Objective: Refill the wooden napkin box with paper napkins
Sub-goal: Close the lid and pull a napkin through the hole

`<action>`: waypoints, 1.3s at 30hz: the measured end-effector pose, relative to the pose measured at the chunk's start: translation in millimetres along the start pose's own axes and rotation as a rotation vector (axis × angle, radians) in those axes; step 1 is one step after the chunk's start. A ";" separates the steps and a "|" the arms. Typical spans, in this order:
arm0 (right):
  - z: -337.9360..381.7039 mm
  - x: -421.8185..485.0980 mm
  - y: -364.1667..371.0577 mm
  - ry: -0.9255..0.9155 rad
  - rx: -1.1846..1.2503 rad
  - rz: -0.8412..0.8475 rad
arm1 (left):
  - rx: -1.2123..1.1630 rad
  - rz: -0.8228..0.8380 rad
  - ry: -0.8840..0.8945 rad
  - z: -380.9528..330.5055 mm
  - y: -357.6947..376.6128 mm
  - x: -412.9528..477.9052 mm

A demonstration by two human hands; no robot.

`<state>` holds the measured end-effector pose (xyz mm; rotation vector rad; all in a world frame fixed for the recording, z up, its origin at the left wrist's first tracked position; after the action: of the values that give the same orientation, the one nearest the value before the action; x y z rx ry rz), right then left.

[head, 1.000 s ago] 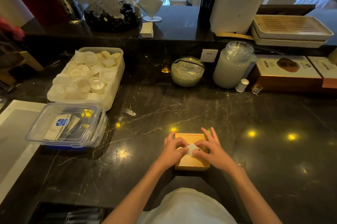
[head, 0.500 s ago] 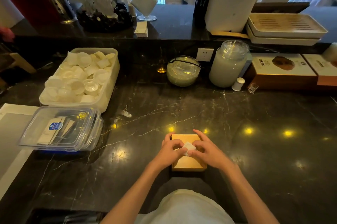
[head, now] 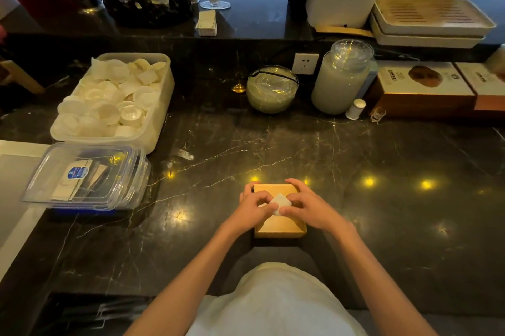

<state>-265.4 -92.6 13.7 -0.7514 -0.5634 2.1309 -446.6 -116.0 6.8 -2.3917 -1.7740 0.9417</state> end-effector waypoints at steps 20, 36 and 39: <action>-18.7 4.9 32.0 -0.012 0.299 -0.285 | -0.073 -0.039 -0.070 -4.7 1.3 -3.3; -18.6 7.4 33.9 0.017 0.362 -0.329 | -0.149 -0.104 -0.092 -11.6 4.7 -4.1; -14.5 6.4 33.3 0.016 0.339 -0.320 | -0.155 -0.093 -0.083 -10.7 4.7 -4.3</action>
<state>-276.6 -105.0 -19.1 -0.4547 -0.2791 1.8550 -438.2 -117.9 15.8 -2.3640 -2.0402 0.9390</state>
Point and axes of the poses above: each hand's wrist, its own x-axis towards the middle knuckle, its own y-axis out of the palm, z = x × y, the point moved 3 cm from there along x, towards the middle knuckle, and after that the axes turned 3 degrees about -y, right-handed, at the moved point
